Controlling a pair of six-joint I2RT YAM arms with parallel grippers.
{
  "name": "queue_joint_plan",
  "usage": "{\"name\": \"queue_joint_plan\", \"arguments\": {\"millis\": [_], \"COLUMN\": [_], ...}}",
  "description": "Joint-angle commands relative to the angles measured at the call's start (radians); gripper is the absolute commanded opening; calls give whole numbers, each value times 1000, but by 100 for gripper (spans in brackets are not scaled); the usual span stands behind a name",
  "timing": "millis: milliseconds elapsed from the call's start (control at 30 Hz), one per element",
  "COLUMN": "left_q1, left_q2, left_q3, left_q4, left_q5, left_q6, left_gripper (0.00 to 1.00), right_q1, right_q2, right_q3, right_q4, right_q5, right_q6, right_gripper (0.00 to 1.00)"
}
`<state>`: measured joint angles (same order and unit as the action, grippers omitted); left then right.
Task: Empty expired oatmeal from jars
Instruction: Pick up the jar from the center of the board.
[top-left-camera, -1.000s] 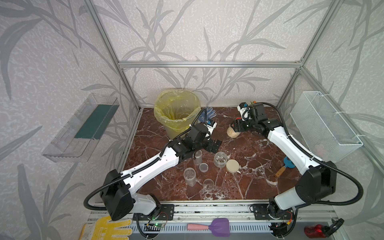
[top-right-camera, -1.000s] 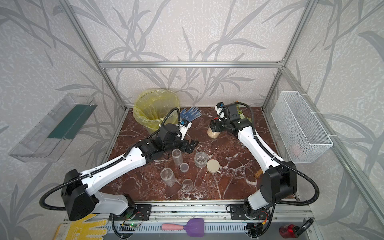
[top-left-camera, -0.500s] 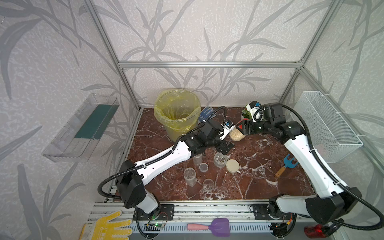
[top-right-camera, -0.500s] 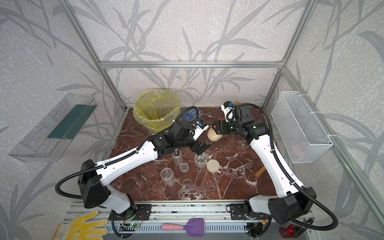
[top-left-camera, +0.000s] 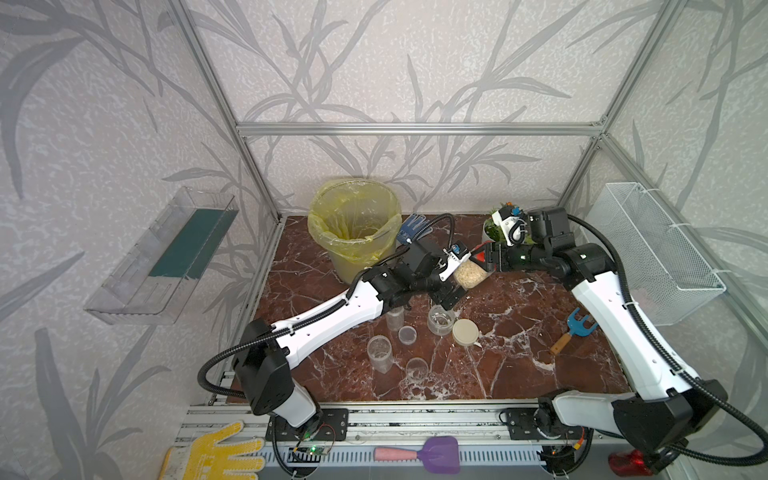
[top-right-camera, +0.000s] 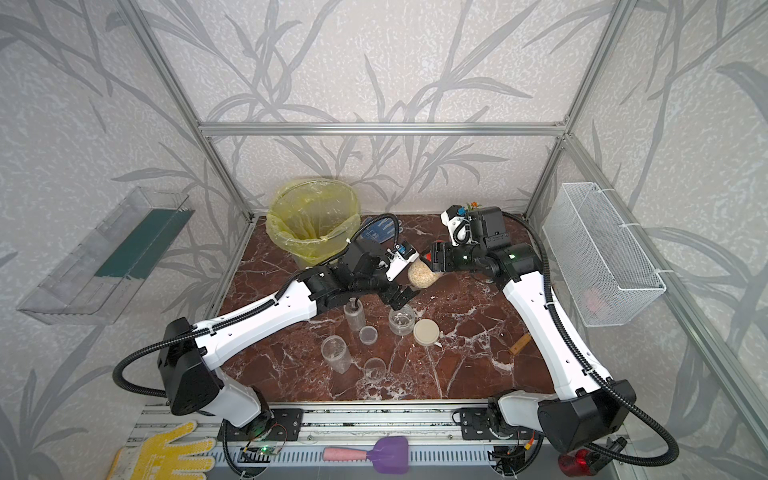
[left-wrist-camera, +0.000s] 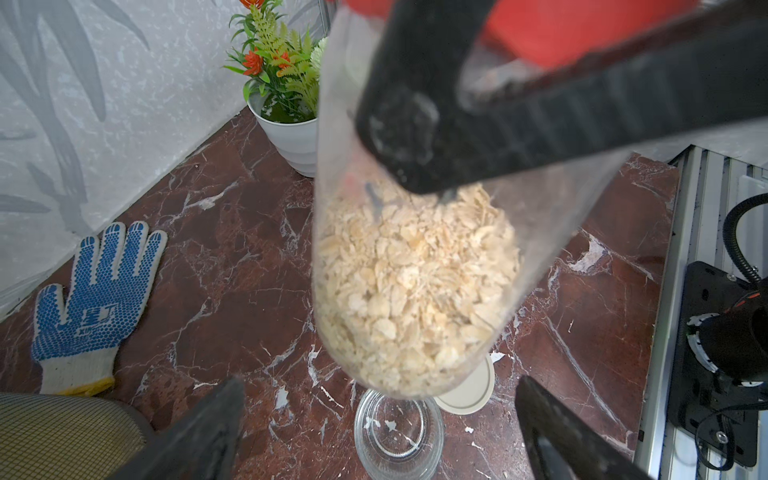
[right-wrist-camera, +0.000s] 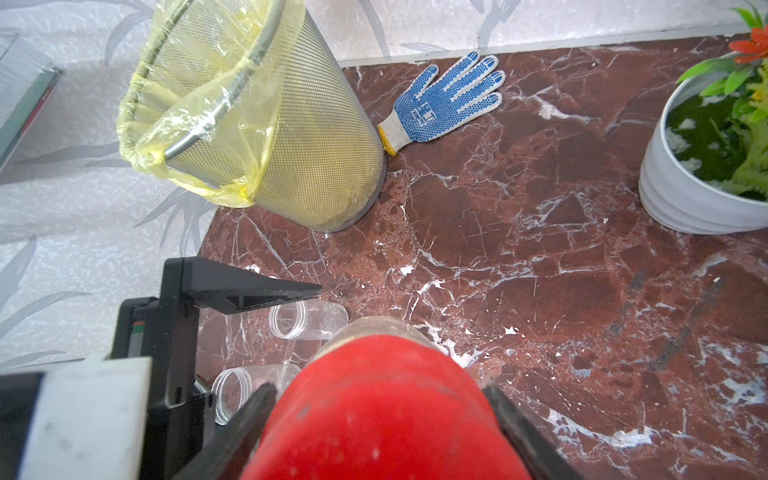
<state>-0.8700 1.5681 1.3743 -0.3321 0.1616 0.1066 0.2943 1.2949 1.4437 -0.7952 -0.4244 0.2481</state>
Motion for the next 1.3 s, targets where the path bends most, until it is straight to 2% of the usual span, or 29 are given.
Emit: {"name": "queue_joint_plan", "arguments": {"millis": [0, 233, 367, 500, 600, 767, 867, 967, 1067, 1133, 1267], "left_q1": [-2, -3, -1, -1, -1, -2, -2, -1, -2, -1, 0], "left_q2": [19, 34, 22, 27, 34, 40, 44, 47, 46, 45, 35], "left_q3": [41, 46, 31, 33, 34, 25, 40, 61, 66, 68, 63], "left_q4": [2, 73, 114, 115, 113, 133, 128, 110, 106, 101, 106], "left_q5": [9, 43, 52, 67, 78, 90, 105, 101, 92, 80, 71], "left_q6": [46, 23, 19, 18, 15, 2, 6, 14, 31, 36, 43], "left_gripper": [99, 99, 99, 96, 88, 83, 71, 49, 29, 21, 12], "right_q1": [-6, -6, -6, -7, -9, -17, -16, -17, -17, -18, -20], "right_q2": [-46, -69, -79, -97, -104, -120, -121, -133, -147, -153, -163], "right_q3": [10, -44, -58, -78, -87, -95, -107, -117, -127, -134, -166], "right_q4": [3, 68, 75, 100, 110, 125, 132, 132, 136, 136, 161], "right_q5": [-47, -146, -160, -182, -192, -224, -237, -232, -232, -230, -239], "right_q6": [16, 91, 100, 125, 141, 162, 167, 169, 178, 184, 207], "right_gripper": [24, 24, 24, 24, 23, 23, 24, 38, 60, 65, 76]}}
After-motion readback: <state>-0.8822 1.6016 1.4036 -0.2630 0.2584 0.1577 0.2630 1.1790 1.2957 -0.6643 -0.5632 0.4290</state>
